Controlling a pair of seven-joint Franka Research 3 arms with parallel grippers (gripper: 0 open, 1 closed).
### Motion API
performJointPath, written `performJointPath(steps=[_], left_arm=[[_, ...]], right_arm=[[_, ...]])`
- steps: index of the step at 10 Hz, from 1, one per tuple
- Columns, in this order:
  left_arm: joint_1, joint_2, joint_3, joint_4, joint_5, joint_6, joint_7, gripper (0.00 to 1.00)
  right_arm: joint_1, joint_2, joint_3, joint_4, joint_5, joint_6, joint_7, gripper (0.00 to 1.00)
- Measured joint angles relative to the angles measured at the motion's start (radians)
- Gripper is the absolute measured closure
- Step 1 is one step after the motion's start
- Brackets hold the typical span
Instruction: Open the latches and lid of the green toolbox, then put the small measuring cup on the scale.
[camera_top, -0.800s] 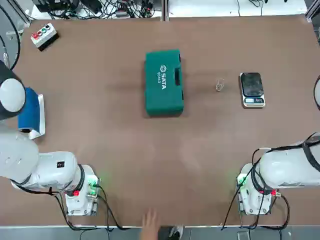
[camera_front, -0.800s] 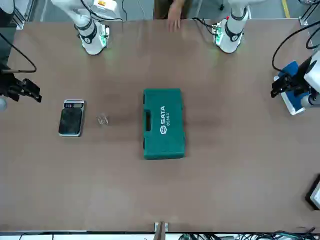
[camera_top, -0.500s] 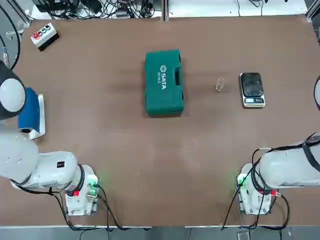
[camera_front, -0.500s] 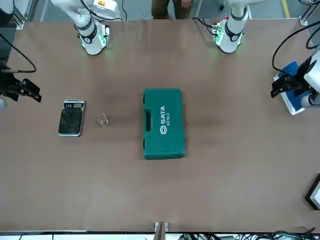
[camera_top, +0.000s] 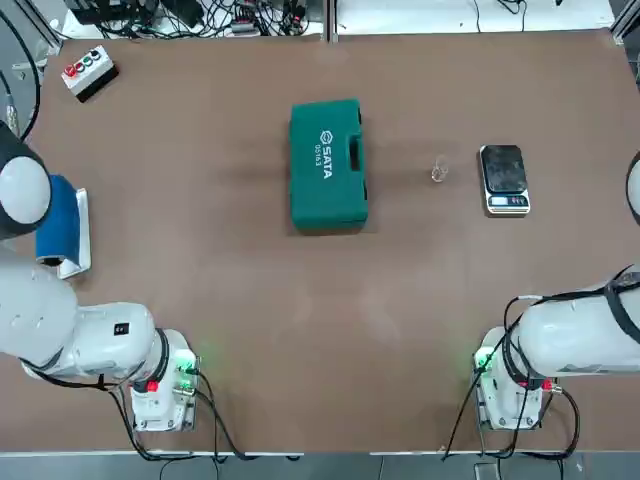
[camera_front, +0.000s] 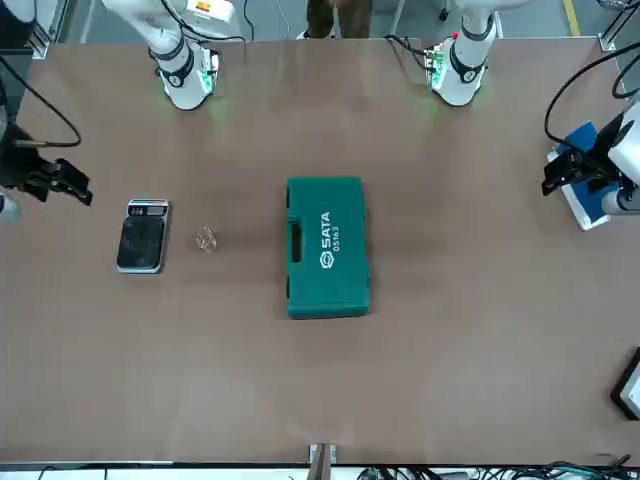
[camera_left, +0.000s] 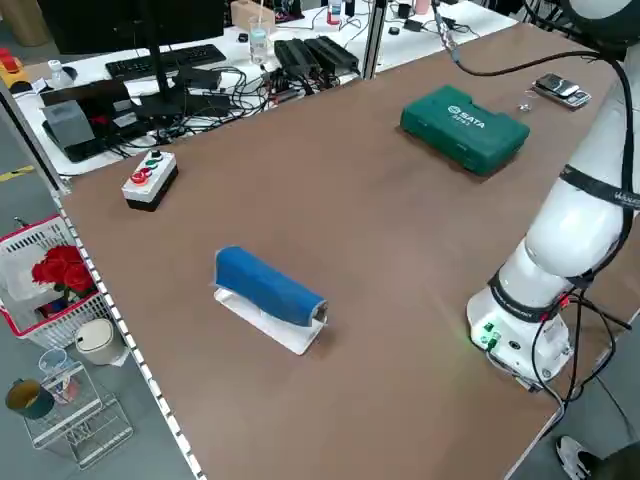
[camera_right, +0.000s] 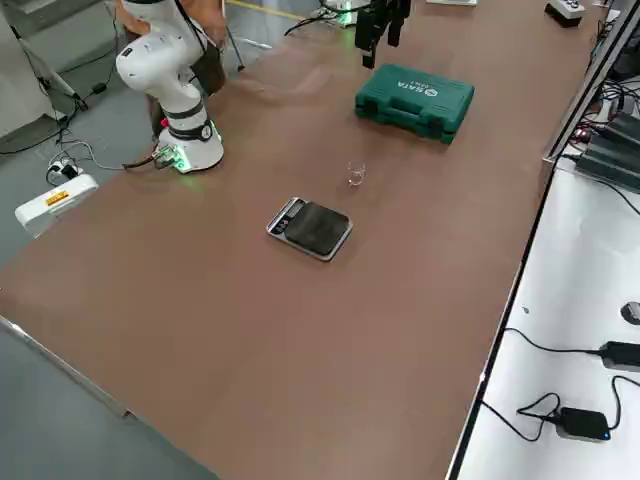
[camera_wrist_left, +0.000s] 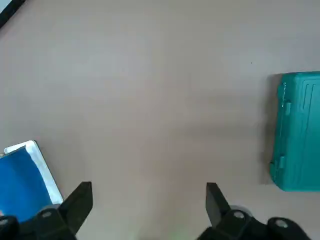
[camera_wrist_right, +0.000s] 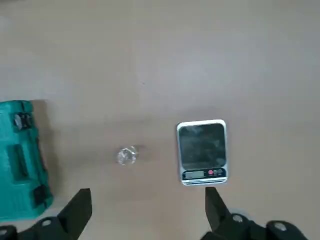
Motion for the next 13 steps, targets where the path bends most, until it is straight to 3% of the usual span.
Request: performJointPath(steps=[3,7,9,12,13], left_arm=[[0.005,0.0,0.001,0.0,0.0,0.0,0.0,0.0],[0.018,0.008,0.01,-0.004,0.0,0.0,-0.01,0.02],[0.055,0.022,0.011,-0.035,-0.013,0.031,-0.01,0.15],[0.093,0.025,0.01,-0.172,-0.088,0.142,-0.004,0.63],[0.092,0.025,0.008,-0.203,-0.11,0.161,-0.003,0.71]], right_arm=[[0.007,0.009,0.047,-0.101,0.033,0.11,0.038,0.0],[0.08,0.032,0.055,-0.345,0.274,0.375,0.041,0.0],[0.131,0.047,0.07,-0.457,0.413,0.531,0.034,0.0],[0.12,0.102,0.085,-0.491,0.648,0.559,-0.114,0.0],[0.106,0.132,0.083,-0.499,0.75,0.558,-0.229,0.0]])
